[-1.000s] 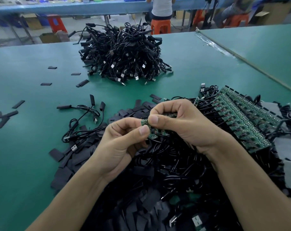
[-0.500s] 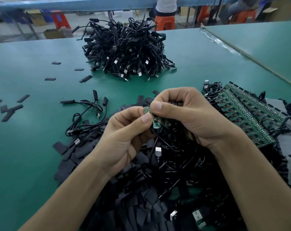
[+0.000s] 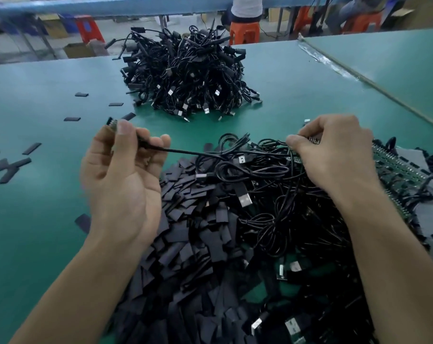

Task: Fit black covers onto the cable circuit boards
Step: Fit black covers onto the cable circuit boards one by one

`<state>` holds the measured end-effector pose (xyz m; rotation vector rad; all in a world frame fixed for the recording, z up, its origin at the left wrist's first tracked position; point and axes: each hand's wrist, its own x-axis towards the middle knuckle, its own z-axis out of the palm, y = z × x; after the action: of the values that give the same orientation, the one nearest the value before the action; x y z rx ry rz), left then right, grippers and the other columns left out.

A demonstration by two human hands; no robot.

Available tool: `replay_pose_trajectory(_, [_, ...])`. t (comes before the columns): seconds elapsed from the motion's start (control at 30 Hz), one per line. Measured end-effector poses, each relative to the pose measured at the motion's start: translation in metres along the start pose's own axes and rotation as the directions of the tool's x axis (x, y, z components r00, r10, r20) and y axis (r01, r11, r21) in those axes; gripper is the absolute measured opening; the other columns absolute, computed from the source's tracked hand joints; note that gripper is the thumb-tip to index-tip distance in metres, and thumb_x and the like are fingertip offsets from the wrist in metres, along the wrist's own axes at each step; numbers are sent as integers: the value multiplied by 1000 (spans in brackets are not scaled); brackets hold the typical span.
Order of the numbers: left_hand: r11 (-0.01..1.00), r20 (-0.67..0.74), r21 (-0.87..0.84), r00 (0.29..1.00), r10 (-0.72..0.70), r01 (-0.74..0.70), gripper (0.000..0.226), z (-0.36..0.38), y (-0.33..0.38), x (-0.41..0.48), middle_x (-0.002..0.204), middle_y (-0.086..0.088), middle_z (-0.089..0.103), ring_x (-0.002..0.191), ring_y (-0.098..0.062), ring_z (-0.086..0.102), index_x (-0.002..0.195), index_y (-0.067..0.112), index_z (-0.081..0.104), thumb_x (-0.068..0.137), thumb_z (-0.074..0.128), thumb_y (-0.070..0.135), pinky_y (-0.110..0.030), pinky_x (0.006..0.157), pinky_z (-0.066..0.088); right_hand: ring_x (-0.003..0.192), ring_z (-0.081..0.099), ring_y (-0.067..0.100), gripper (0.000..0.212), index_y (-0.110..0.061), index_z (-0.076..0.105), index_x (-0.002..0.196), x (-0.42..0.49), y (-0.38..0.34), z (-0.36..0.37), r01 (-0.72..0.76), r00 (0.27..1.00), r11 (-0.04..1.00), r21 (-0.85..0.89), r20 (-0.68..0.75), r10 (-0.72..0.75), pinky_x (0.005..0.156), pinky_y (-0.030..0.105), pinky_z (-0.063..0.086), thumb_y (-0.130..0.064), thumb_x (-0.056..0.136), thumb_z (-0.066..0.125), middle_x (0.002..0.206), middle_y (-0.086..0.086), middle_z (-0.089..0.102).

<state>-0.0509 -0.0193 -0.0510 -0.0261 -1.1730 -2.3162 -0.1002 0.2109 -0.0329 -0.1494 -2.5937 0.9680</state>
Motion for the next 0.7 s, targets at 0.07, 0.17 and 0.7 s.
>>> replay_pose_trajectory(0.07, [998, -73, -64, 997, 3, -7, 14, -3, 12, 6, 70, 4, 61, 62, -8, 59, 91, 13, 55, 88, 62, 24, -25, 71, 55, 59, 49, 6, 34, -28, 53, 62, 1, 2, -3, -20, 1000, 1000, -23, -7, 20, 78, 25, 43, -28, 87, 75, 61, -15, 48])
replay_pose_trajectory(0.17, [999, -167, -46, 986, 9, -17, 30, -19, 33, 27, 71, 12, 53, 53, 2, 49, 114, 16, 41, 93, 60, 26, -11, 51, 43, 59, 43, -1, 24, -24, 58, 71, 0, 4, -6, -51, 997, 998, -30, -66, 49, 73, 24, 37, -24, 89, 73, 63, -12, 51])
replay_pose_trajectory(0.7, [842, 138, 537, 979, -148, 51, 27, -8, -13, 2, 78, 7, 71, 55, -4, 50, 103, 26, 77, 94, 62, 6, -15, 54, 47, 115, 58, 17, 36, -27, 56, 135, -39, -36, 29, 587, 694, 809, -38, 538, -478, 102, 36, 48, -17, 101, 52, 128, -5, 63])
